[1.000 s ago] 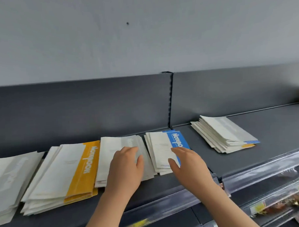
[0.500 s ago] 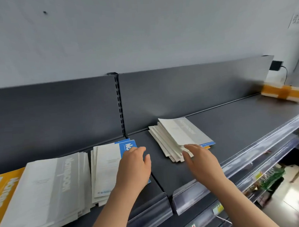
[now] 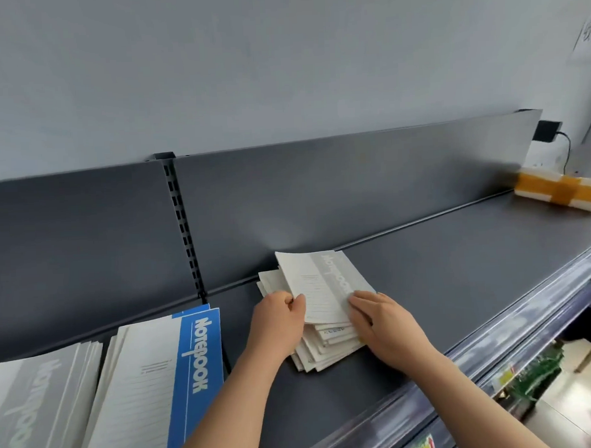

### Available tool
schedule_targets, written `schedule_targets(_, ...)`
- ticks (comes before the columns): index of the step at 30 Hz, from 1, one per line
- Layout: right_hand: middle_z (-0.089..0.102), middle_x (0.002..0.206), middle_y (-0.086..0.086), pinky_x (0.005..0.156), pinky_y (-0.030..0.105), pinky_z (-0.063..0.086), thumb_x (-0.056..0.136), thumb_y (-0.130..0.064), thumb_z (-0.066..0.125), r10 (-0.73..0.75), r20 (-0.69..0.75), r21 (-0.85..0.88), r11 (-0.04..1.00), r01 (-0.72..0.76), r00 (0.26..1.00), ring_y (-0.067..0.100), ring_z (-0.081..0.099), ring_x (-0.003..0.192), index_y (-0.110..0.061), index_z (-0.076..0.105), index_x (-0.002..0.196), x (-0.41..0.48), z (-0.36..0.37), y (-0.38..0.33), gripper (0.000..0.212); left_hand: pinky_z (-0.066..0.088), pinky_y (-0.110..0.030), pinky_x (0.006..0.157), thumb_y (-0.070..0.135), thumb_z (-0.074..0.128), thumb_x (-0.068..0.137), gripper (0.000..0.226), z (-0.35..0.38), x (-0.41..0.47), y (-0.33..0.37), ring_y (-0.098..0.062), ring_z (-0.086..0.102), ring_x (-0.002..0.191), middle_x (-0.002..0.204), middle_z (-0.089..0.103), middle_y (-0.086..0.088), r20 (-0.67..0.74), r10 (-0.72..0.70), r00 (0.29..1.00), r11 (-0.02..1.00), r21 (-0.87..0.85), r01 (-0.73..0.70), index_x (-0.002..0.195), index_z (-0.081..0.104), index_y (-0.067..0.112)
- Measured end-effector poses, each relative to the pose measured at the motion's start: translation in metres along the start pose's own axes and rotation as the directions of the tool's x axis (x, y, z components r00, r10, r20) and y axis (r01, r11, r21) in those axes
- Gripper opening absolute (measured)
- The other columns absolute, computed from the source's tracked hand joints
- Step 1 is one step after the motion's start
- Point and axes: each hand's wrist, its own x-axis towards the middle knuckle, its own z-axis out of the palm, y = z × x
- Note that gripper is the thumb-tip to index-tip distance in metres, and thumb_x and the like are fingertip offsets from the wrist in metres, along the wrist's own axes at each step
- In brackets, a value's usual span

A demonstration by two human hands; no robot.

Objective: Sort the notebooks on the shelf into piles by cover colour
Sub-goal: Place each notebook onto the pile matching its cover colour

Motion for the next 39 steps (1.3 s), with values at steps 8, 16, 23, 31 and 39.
schedule_targets(8, 0.057, 0.082, -0.012, 0.085, 0.020, 0.042, 0.095, -0.020, 0.039, -0.215, -0.012, 0.245, 0.946, 0.212, 0.977, 0.013, 0.051, 0.081, -0.015, 0.055, 0.081, 0.002, 0.002, 0.014, 0.021, 0.041, -0.021, 0.054, 0.018, 0.058, 0.090, 0.006, 0.001, 0.001, -0.001, -0.009, 0.059, 0.078, 0.091, 0.064, 0.004, -0.058, -0.182, 0.982, 0.967, -0.194, 0.168, 0.093, 0.058, 0.013)
schedule_targets(16, 0.044, 0.068, -0.007, 0.075, 0.021, 0.031, 0.090, -0.024, 0.030, -0.159, -0.074, 0.142, 0.976, 0.168, 0.984, 0.015, 0.040, 0.068, -0.015, 0.038, 0.066, 0.010, 0.017, 0.022, 0.027, 0.053, -0.028, 0.081, 0.011, 0.046, 0.096, 0.026, -0.002, -0.008, -0.013, -0.009, 0.062, 0.099, 0.108, 0.066, 0.009, -0.012, -0.186, 0.982, 0.927, -0.332, 0.172, 0.115, 0.059, 0.023)
schedule_targets(23, 0.049, 0.077, -0.006, 0.076, 0.021, 0.033, 0.092, -0.022, 0.031, -0.196, -0.058, 0.156, 0.967, 0.203, 0.979, 0.017, 0.044, 0.075, -0.014, 0.044, 0.072, 0.011, 0.019, 0.024, 0.025, 0.055, -0.023, 0.077, 0.001, 0.052, 0.094, 0.026, -0.011, -0.005, -0.022, -0.016, 0.065, 0.102, 0.111, 0.070, -0.004, 0.201, -0.211, 0.957, 0.800, -0.527, 0.287, 0.115, 0.062, 0.012)
schedule_targets(31, 0.049, 0.075, -0.005, 0.071, 0.028, 0.037, 0.094, -0.016, 0.040, -0.185, -0.029, 0.272, 0.944, 0.186, 0.982, 0.015, 0.041, 0.075, -0.015, 0.040, 0.073, 0.010, 0.010, 0.020, 0.021, 0.052, -0.038, 0.093, 0.014, 0.053, 0.093, 0.024, -0.007, -0.012, -0.007, -0.014, 0.060, 0.105, 0.114, 0.063, 0.005, 0.002, -0.186, 0.983, 0.934, -0.310, 0.178, 0.117, 0.053, 0.021)
schedule_targets(39, 0.061, 0.100, -0.018, 0.080, 0.021, 0.045, 0.093, -0.031, 0.052, -0.045, 0.001, 0.637, 0.770, 0.034, 0.999, 0.003, 0.055, 0.098, -0.030, 0.049, 0.124, -0.001, -0.015, -0.020, 0.031, 0.054, -0.035, 0.091, 0.015, 0.051, 0.096, 0.026, -0.021, -0.062, -0.005, -0.014, 0.059, 0.109, 0.116, 0.062, 0.007, -0.210, -0.197, 0.958, 0.882, -0.465, 0.080, 0.119, 0.051, 0.025)
